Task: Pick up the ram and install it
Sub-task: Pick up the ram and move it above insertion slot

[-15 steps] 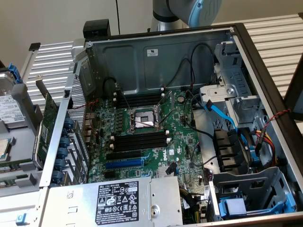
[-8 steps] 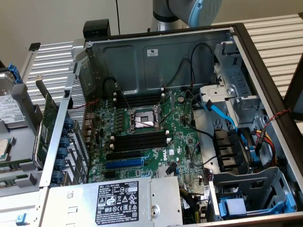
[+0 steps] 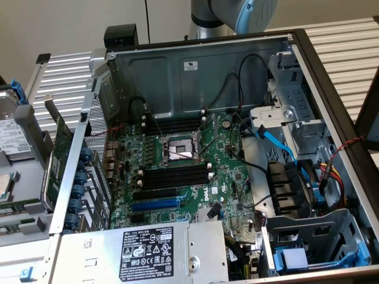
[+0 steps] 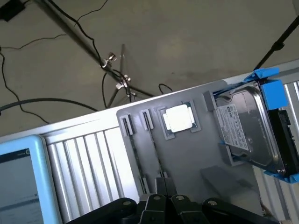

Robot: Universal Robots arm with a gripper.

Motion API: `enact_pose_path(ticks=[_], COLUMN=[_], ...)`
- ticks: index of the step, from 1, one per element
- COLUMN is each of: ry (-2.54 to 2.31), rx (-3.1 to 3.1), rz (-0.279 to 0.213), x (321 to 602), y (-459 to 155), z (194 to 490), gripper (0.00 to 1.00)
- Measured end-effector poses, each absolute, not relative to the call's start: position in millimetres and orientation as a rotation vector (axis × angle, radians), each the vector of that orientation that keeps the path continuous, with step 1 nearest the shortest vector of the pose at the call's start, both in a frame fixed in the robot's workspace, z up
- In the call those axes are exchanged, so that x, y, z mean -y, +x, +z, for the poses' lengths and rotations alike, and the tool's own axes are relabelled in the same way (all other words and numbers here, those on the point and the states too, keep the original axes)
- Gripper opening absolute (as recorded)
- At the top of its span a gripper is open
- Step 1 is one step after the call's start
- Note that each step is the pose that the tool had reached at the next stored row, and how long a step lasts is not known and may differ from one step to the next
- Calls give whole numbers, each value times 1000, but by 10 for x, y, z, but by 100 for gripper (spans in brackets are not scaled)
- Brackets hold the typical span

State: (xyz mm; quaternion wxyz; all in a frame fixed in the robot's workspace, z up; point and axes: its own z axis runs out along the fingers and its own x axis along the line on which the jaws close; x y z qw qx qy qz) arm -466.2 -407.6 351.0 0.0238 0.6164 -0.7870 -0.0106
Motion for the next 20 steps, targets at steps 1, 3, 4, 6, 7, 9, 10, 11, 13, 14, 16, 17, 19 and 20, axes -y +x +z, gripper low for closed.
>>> enact_pose_path(ticks=[1,3,4,6,7,9,10,11,13,14,16,17,19,20], ry=[1930,1972,1993,2036,2056,2090,2107,2121,2126,2126,2127,2126,2127,2127], rx=[2418,2382,2364,2326,2308,2276,2260,2247,2242,2242,2242,2242,2242,2242], rz=[-32,-29,-28,-25,-24,-22,-22,-21,-21,-21,-21,-21,-21,-21], x=[4076,4076,4076,4076,4076,4076,4076,4076,4076,4076,4076,4076,4076,4076], y=[-4662,-4662,-4662,-4662,-4662,-4662,-4662,-4662,-4662,-4662,-4662,-4662,-4662,-4662], z=[3509,3510,3510,3510,3510,3510,3510,3510,3510,3510,3510,3510,3510,3510], gripper=[10,10,10,10,10,10,10,10,10,10,10,10,17,17])
